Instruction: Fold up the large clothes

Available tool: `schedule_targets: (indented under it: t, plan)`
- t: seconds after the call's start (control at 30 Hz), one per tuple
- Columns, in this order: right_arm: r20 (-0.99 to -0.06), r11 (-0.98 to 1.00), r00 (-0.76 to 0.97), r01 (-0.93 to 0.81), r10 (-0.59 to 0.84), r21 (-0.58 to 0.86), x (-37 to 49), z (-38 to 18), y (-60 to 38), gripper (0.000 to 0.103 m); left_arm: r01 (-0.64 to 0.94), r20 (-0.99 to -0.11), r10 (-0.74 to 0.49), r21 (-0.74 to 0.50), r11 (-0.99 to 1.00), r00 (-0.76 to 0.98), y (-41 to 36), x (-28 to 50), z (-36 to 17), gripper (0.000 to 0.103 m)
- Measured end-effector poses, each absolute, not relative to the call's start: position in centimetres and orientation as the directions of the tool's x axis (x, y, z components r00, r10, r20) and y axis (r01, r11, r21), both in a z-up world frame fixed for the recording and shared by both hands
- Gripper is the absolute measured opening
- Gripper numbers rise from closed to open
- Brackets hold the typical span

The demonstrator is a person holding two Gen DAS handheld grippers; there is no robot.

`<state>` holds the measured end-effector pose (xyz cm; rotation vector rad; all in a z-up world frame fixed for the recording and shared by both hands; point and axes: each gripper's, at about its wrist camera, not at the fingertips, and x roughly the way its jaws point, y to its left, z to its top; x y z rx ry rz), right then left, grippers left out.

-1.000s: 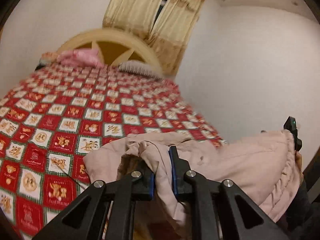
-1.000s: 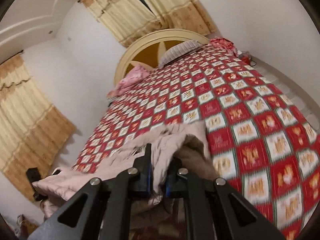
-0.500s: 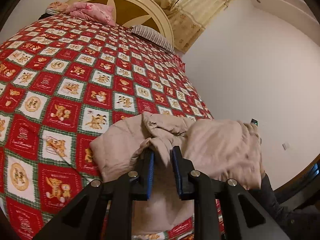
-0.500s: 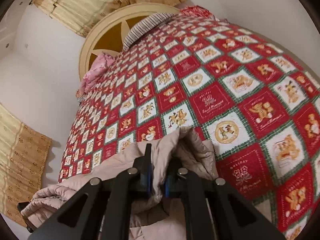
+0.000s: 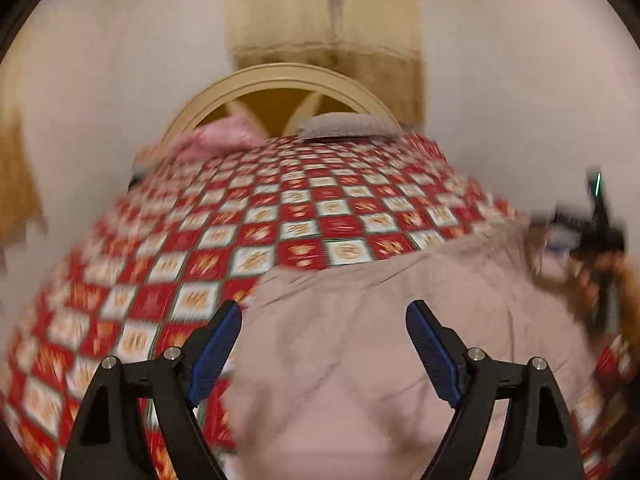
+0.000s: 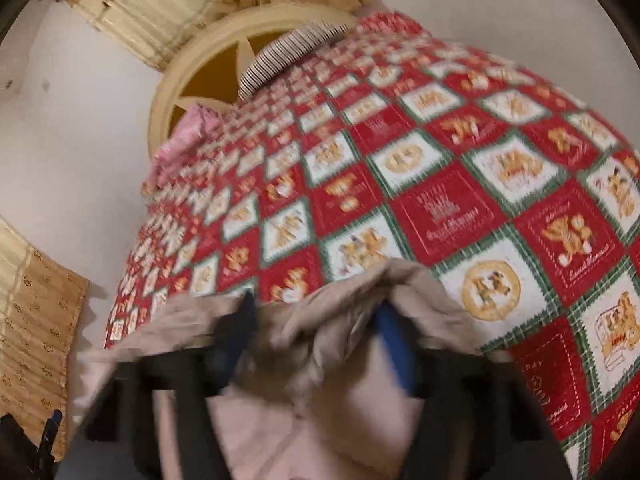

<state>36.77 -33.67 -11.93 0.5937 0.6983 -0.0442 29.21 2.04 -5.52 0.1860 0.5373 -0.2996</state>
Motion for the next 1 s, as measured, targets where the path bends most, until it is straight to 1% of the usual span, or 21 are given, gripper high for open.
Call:
schedule_targets:
  t: [0.03,0.07,0.1,0.17,0.23,0.27,0.33,0.37,0.4,0.43,0.47,0.5,0.6,0.67,1.0]
  plan:
    - [-0.596,0.862,0.797,0.235,0.093,0.448,35.9,-10.8,-32.6,0.096,0.342,-0.526,-0.222,0.142,0.929,0.821,0.6,29.4,-5.9,0.085]
    - [-0.573,0.889,0.819,0.239,0.031,0.390,35.0,-9.8,-31.3,0.098,0.353,-0.522,-0.205,0.202,0.913,0.828,-1.3,29.6,-6.5,0.085]
    - [-0.556,0.905,0.831,0.231,0.006,0.356,34.5,-9.3,-30.2,0.098,0.355,-0.503,-0.175,0.288,0.890,0.846,-3.7,29.9,-7.5,0.085]
    - [-0.525,0.937,0.851,0.161,0.027,0.309,33.8,-8.8,-27.5,0.100,0.333,-0.465,-0.121,0.407,0.850,0.877,-6.2,30.6,-9.2,0.085]
    - [-0.523,0.965,0.848,0.058,0.087,0.254,33.8,-9.5,-24.4,0.102,0.313,-0.477,-0.046,0.497,0.809,0.878,-8.3,32.4,-11.5,0.085]
    - [-0.541,0.977,0.833,0.006,0.112,0.212,34.2,-10.3,-22.8,0.102,0.273,-0.481,0.020,0.531,0.802,0.877,-8.6,33.8,-12.9,0.085]
    - [-0.579,0.990,0.807,-0.047,0.115,0.131,35.1,-12.3,-20.5,0.102,0.249,-0.526,0.073,0.516,0.820,0.847,-8.0,36.0,-14.9,0.086]
    - [-0.605,0.996,0.792,-0.045,0.083,0.078,35.6,-13.5,-19.7,0.102,0.240,-0.564,0.087,0.479,0.844,0.821,-7.1,37.0,-15.7,0.089]
    - [-0.631,0.999,0.774,-0.035,0.051,0.038,36.1,-14.8,-19.5,0.101,0.233,-0.599,0.078,0.425,0.874,0.797,-6.2,37.8,-16.2,0.095]
    - [-0.651,1.000,0.758,-0.022,0.029,0.018,36.4,-15.7,-19.4,0.100,0.219,-0.624,0.060,0.361,0.907,0.779,-4.9,38.4,-16.5,0.098]
    - [-0.665,0.999,0.746,-0.007,0.028,0.034,36.9,-16.7,-19.9,0.100,0.198,-0.636,0.044,0.303,0.932,0.770,-3.7,38.7,-16.7,0.102]
    - [-0.672,0.998,0.740,0.005,0.035,0.058,37.1,-17.2,-20.6,0.100,0.199,-0.650,0.018,0.258,0.945,0.760,-2.9,38.9,-16.9,0.102]
    - [-0.690,0.991,0.722,0.051,0.049,0.124,37.8,-18.1,-22.3,0.100,0.198,-0.664,-0.018,0.196,0.960,0.748,-2.0,39.0,-17.4,0.102]
    - [-0.701,0.989,0.711,0.052,0.061,0.139,38.1,-18.5,-22.7,0.101,0.194,-0.661,-0.020,0.190,0.962,0.750,-2.2,38.7,-17.8,0.102]
    - [-0.722,0.995,0.692,0.070,0.002,0.069,38.8,-19.6,-21.5,0.103,0.191,-0.673,-0.005,0.203,0.961,0.740,-3.5,39.6,-19.0,0.102]
